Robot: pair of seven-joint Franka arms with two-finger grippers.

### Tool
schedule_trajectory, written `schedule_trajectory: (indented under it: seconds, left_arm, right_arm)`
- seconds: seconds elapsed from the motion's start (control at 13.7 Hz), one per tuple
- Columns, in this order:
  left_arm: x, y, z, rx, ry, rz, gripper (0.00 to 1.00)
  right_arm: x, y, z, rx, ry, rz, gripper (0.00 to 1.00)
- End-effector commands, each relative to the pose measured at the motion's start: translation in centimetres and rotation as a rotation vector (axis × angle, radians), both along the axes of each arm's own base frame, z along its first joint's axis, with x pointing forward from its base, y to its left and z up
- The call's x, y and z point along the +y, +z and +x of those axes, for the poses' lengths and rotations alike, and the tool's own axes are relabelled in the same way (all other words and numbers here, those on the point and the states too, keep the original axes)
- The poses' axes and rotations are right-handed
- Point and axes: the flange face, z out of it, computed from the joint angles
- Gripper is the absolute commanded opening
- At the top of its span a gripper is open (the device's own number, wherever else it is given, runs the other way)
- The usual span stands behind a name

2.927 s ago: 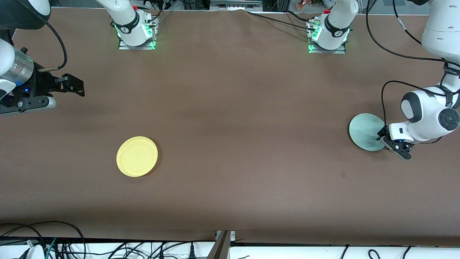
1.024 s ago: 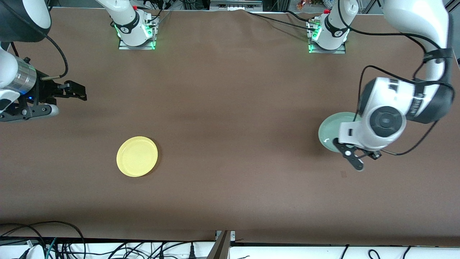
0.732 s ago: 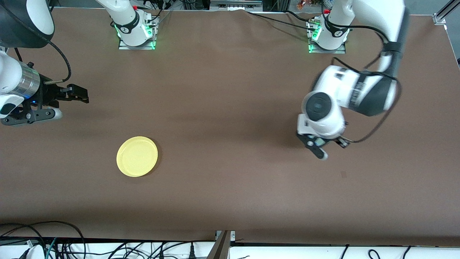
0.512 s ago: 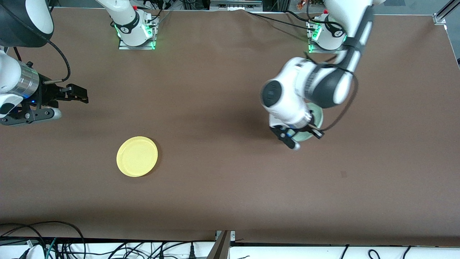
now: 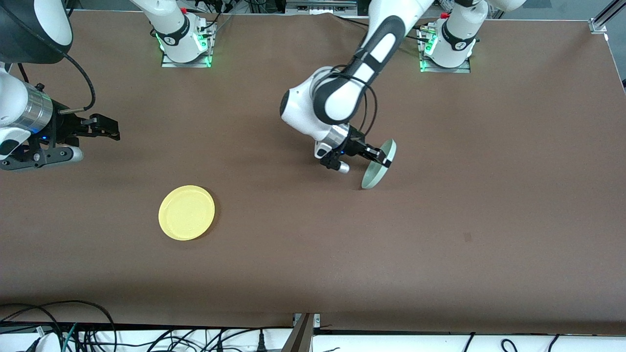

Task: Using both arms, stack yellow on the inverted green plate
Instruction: 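Lift the green plate and flip it over with the left gripper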

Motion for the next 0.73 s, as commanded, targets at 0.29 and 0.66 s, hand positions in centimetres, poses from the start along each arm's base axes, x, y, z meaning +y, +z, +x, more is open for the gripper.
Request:
schedule_trajectory:
  seconds: [0.29,0.66]
  left_arm:
    - [-3.9,-1.0,-0.9,-0.109,0.037,-0.118,0.0]
    - [-7.2,-4.5,-3.1,-0.13,0.048,-0.243,1.0]
  right_arm:
    - [0.2,0.7,0.0,-0.007,0.02,0.009,1.0]
    - [0.2,0.6,0.1,-0.005,0.022,0.006,1.0]
